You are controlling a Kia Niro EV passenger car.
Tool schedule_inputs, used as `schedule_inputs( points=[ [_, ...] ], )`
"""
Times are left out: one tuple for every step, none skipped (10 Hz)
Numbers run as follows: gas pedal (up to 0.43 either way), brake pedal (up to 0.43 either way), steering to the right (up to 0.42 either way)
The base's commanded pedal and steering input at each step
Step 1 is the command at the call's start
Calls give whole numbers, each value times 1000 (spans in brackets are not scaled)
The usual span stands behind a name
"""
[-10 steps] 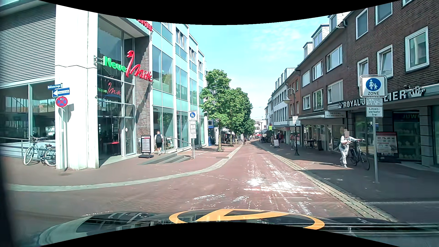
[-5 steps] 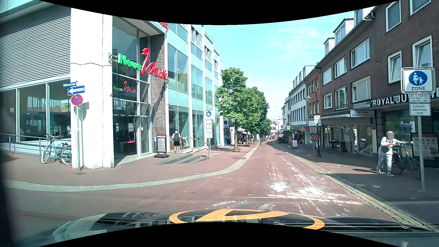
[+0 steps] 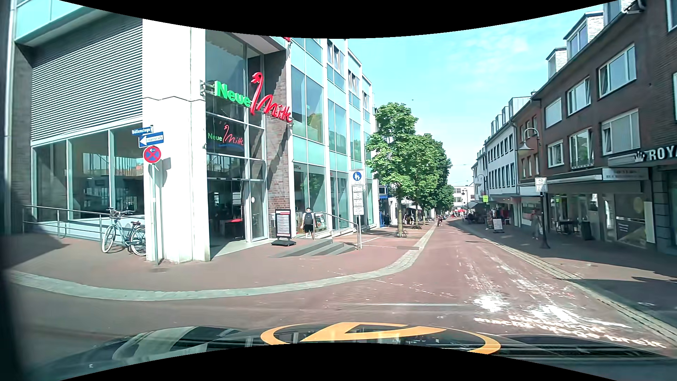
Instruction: Follow the waypoints while adhering to traffic rules and regulations
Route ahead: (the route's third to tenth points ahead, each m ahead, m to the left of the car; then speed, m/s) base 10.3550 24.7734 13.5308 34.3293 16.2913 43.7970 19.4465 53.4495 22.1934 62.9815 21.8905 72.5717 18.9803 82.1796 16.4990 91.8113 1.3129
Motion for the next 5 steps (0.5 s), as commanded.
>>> schedule_inputs(
  points=[
    [0, 12, -799],
    [0, 12, -815],
    [0, 12, -831],
    [0, 12, -842],
    [0, 12, -852]
  ],
)
